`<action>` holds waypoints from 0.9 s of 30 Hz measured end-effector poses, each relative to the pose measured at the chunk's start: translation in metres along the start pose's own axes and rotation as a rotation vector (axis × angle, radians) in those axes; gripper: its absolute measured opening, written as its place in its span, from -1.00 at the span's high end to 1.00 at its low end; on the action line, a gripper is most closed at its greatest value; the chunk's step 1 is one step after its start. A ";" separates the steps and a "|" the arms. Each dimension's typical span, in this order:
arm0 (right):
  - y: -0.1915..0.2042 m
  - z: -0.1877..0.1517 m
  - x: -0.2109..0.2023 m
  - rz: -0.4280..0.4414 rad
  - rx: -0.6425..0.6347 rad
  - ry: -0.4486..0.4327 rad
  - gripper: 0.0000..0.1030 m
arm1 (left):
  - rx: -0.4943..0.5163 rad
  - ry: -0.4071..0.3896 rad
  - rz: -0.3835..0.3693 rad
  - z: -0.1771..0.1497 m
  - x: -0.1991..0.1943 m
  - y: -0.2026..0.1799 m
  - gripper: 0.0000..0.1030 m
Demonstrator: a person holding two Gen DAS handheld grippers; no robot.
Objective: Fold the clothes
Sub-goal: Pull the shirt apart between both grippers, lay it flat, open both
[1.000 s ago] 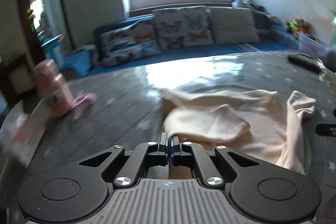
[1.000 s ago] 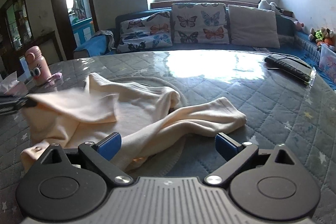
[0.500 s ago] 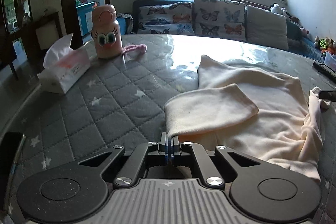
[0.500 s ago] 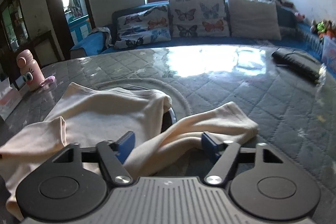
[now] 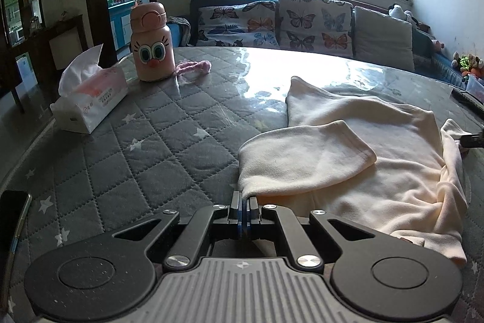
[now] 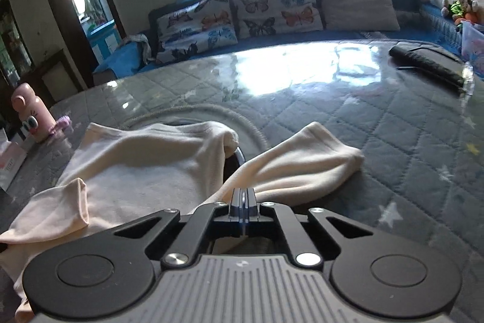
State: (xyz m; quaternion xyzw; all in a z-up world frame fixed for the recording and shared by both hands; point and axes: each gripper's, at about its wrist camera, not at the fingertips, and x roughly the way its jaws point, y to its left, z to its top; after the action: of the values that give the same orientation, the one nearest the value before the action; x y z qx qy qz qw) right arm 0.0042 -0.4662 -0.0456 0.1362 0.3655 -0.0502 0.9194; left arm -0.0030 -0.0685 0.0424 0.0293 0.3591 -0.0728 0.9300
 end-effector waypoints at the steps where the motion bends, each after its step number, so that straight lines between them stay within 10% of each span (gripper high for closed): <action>1: -0.002 -0.002 -0.007 -0.002 0.003 -0.009 1.00 | 0.000 0.000 -0.002 0.000 0.000 0.000 0.94; 16: 0.012 0.018 0.026 0.017 0.008 0.028 0.62 | -0.011 0.011 0.001 -0.001 0.002 0.003 0.94; 27: 0.013 0.010 0.025 0.036 0.008 0.026 0.96 | -0.011 0.031 0.005 -0.003 0.008 0.003 0.90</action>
State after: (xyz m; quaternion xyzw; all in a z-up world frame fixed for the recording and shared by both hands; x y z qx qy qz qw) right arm 0.0315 -0.4564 -0.0528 0.1470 0.3748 -0.0333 0.9148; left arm 0.0015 -0.0663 0.0351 0.0264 0.3738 -0.0682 0.9246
